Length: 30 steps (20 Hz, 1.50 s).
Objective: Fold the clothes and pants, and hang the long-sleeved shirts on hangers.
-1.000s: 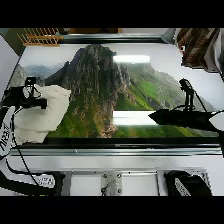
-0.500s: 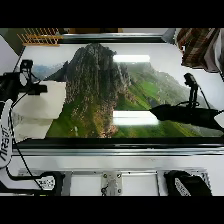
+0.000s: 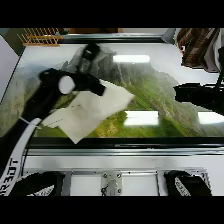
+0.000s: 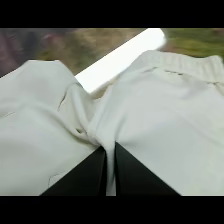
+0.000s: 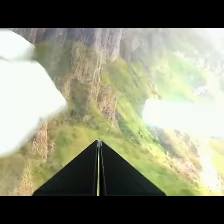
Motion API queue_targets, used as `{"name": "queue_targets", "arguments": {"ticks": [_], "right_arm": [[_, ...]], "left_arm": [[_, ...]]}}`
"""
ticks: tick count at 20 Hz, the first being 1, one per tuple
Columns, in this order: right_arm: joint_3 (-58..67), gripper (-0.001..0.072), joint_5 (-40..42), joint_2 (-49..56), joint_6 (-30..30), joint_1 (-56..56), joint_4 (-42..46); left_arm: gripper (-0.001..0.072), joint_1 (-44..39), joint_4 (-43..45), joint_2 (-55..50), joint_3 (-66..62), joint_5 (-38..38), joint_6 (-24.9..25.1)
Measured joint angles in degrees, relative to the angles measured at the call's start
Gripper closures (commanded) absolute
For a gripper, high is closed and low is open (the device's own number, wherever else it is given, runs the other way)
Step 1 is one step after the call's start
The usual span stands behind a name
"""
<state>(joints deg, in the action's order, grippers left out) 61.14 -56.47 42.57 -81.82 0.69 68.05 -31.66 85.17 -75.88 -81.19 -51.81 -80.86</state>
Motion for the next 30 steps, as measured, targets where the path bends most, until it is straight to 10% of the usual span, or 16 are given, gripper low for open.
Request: {"name": "queue_targets", "arguments": {"ticks": [1,2,13,21,30], "right_arm": [[0.24,0.0697,0.26,-0.02,-0.66,0.0,0.42],[0.39,0.0697,0.39,-0.02,-1.03,0.0,0.81],[0.68,0.0696,0.79,0.11,-2.21,0.0,1.81],[0.66,0.0696,0.72,1.4,-2.4,0.0,0.02],[0.63,0.0696,0.7,1.81,-2.43,0.0,-2.49]], "left_arm": [[0.0162,-3.1,-0.44,-1.44,-0.83,1.03,0.07],[0.0048,-5.6,-0.42,-3.19,-2.14,1.88,0.22],[0.0085,12.7,-4.11,-0.85,5.27,-7.32,-15.5],[0.0085,27.78,-19.08,9.25,40.24,-7.52,-13.07],[0.0085,22.62,-27.45,8.09,47.74,0.72,-11.17]]}}
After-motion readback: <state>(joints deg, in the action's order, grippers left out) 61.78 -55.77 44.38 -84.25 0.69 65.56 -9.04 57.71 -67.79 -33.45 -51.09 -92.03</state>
